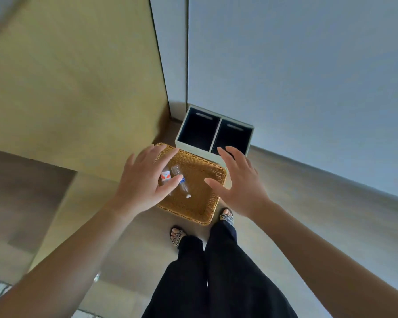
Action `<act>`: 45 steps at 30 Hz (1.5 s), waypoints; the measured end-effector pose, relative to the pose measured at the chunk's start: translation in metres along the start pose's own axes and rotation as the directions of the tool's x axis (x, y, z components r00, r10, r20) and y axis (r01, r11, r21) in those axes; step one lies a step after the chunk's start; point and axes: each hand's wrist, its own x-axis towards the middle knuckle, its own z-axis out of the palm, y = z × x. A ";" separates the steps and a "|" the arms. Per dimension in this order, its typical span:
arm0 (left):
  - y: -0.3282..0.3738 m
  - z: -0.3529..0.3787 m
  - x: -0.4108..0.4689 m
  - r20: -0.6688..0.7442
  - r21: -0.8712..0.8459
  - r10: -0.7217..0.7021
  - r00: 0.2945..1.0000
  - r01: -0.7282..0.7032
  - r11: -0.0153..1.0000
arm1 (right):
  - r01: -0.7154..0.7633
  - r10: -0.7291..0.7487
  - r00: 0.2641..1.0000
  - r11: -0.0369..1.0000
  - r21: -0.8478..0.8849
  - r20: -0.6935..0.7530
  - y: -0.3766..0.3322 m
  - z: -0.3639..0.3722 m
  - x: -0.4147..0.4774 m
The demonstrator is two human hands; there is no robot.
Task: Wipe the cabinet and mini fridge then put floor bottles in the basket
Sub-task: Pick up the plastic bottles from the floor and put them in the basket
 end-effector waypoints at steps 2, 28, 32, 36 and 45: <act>0.014 -0.018 -0.010 0.000 0.016 0.043 0.999 -0.043 0.999 | -0.036 0.036 0.999 0.999 0.002 -0.024 -0.004 -0.014 -0.027; 0.149 0.004 -0.284 -0.130 -0.157 0.062 0.990 -0.082 0.984 | -0.009 0.019 0.980 0.999 0.053 -0.199 -0.008 0.051 -0.333; 0.142 0.007 -0.363 -0.122 -0.159 -0.004 0.992 -0.016 0.987 | 0.090 -0.083 0.985 0.995 0.035 -0.154 -0.038 0.083 -0.378; 0.109 0.005 -0.440 -0.163 -0.165 -0.124 0.979 0.097 0.981 | 0.216 -0.211 0.972 0.976 0.037 -0.103 -0.083 0.112 -0.402; 0.001 -0.005 -0.583 -0.229 -0.286 -0.369 0.901 0.300 0.910 | 0.359 -0.359 0.933 0.933 0.017 -0.019 -0.216 0.201 -0.425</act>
